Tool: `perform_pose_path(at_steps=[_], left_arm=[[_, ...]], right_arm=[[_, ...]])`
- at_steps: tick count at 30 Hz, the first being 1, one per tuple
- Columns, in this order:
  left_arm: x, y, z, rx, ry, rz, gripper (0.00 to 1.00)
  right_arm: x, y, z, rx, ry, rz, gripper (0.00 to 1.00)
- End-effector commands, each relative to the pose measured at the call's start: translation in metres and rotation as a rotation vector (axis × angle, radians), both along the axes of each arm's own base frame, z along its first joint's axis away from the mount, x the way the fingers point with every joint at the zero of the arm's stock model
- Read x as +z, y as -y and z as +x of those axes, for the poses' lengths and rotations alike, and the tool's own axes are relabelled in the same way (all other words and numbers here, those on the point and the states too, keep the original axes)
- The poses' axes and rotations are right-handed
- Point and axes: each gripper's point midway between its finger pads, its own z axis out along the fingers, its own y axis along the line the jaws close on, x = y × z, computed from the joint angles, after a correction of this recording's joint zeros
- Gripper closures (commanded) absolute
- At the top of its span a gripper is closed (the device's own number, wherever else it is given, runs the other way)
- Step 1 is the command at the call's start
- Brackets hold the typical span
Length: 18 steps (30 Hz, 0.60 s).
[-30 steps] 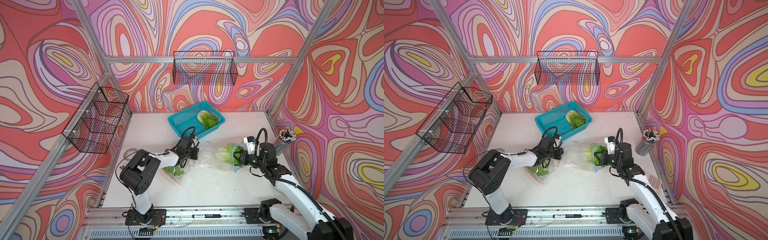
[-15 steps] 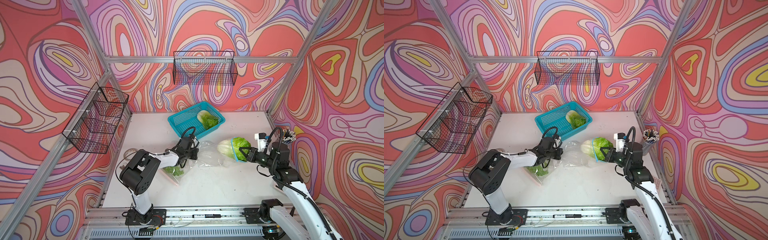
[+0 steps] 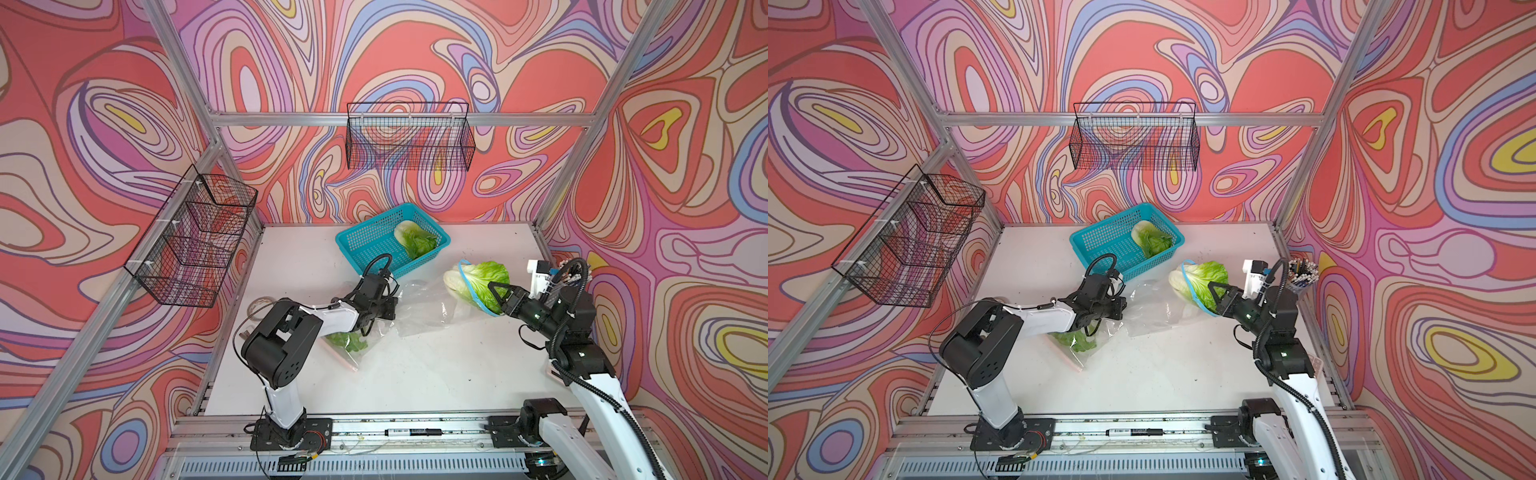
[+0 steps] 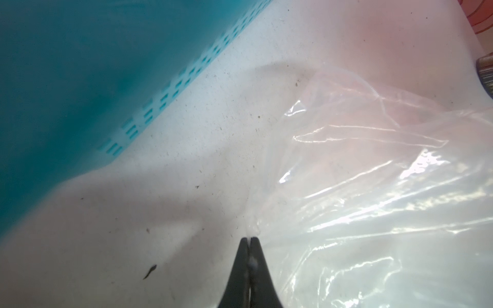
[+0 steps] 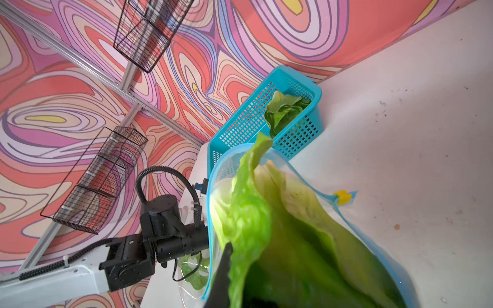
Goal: Open the zip-top bag and take out the chinese cabbages
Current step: Pick up the Chinese cabbage from the zipper food storage bag.
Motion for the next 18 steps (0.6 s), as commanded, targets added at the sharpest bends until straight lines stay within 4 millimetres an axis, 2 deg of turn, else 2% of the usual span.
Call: perform_pose_path(at_steps=[1, 6, 12, 18], left_arm=[[-0.02, -0.013, -0.003, 0.017, -0.043, 0.074, 1.0], [-0.021, -0.011, -0.003, 0.016, -0.045, 0.068, 1.0], [-0.022, -0.011, -0.003, 0.017, -0.048, 0.067, 1.0], [-0.024, -0.01, -0.002, 0.016, -0.055, 0.069, 1.0]], right_arm=[[0.044, 0.018, 0.006, -0.112, 0.164, 0.045, 1.0], [0.063, 0.026, -0.001, -0.163, 0.263, 0.117, 1.0], [0.068, 0.032, -0.002, -0.202, 0.304, 0.151, 1.0], [0.092, 0.042, -0.014, -0.256, 0.416, 0.186, 1.0]])
